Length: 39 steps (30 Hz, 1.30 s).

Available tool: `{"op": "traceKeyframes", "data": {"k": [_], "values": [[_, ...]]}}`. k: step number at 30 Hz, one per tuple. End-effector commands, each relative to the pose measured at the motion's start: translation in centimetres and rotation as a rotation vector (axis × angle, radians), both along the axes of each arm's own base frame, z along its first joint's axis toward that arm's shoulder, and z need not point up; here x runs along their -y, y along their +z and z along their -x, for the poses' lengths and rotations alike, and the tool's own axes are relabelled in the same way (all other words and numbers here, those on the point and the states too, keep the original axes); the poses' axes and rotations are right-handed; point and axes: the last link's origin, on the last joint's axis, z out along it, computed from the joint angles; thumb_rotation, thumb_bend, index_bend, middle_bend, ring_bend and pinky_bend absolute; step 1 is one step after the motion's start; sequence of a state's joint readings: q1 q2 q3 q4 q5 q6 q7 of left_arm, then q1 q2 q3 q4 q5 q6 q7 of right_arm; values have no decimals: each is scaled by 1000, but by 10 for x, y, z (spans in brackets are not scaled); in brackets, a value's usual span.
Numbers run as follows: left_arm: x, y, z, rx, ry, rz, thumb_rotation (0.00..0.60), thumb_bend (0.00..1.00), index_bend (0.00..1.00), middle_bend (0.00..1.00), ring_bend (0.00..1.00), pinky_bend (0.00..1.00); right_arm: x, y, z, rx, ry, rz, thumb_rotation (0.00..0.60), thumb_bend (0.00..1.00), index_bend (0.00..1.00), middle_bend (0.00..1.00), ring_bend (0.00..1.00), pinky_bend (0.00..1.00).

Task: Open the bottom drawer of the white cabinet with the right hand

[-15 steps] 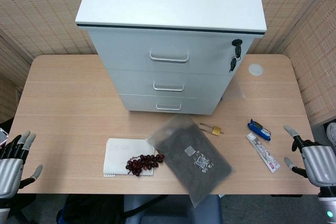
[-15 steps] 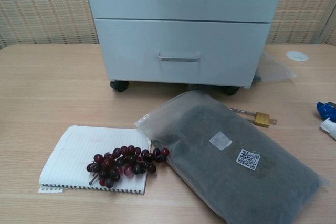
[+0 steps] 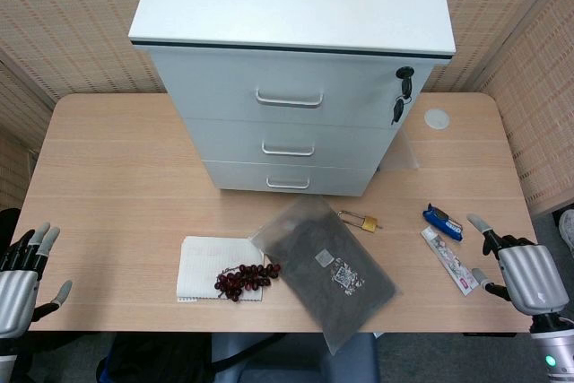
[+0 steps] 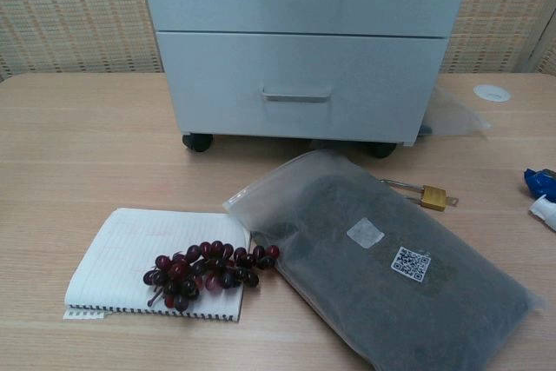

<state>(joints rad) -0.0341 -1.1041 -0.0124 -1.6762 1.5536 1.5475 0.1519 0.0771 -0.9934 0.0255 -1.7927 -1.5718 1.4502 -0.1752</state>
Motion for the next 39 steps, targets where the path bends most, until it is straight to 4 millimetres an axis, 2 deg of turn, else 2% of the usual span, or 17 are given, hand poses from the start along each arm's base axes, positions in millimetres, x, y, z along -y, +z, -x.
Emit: {"op": "traceKeyframes", "data": {"k": [1,5,10,11,13,15,18,21,27,34,39], "values": [[-1,0,0,-1,-2,-1,600,290,3,0,11,128,3,-3,-3,-1,8,-13,600,191,141,429,357,434],[-2,-1,-1,1,-9,3,600,290,3,0,8,127,12,-11,-13,-5,41,-45,600,191,141,290,171,243],[-4,-2,-2,3,-19,8,600,290,3,0,9,127,32,-26,-35,6,105,-97,600,191,141,256,139,213],[-4,-3,-3,3,-21,9,600,290,3,0,9,127,36,-29,-39,8,118,-107,600,191,141,272,171,240],[-3,-3,-3,4,-27,10,600,290,3,0,9,127,47,-38,-48,8,143,-132,600,192,141,352,312,359],[-3,-2,-3,4,-27,10,600,290,3,0,9,127,57,-46,-58,5,164,-166,600,207,141,476,499,523],[-2,-1,-2,3,-23,8,600,290,3,0,9,127,73,-59,-75,4,202,-202,600,239,141,606,655,686],[-1,0,-3,3,-25,7,600,290,3,0,10,128,89,-74,-90,8,228,-243,600,262,141,723,759,771],[0,2,-3,-4,-25,3,600,290,3,0,10,127,116,-101,-118,-16,259,-299,600,263,141,817,857,838],[0,2,-4,-8,-27,7,600,290,3,0,10,127,138,-126,-151,-64,285,-317,600,263,141,826,865,842],[-1,2,-3,-10,-25,9,600,290,3,0,10,127,152,-141,-164,-81,269,-339,600,263,141,830,865,842]]}}
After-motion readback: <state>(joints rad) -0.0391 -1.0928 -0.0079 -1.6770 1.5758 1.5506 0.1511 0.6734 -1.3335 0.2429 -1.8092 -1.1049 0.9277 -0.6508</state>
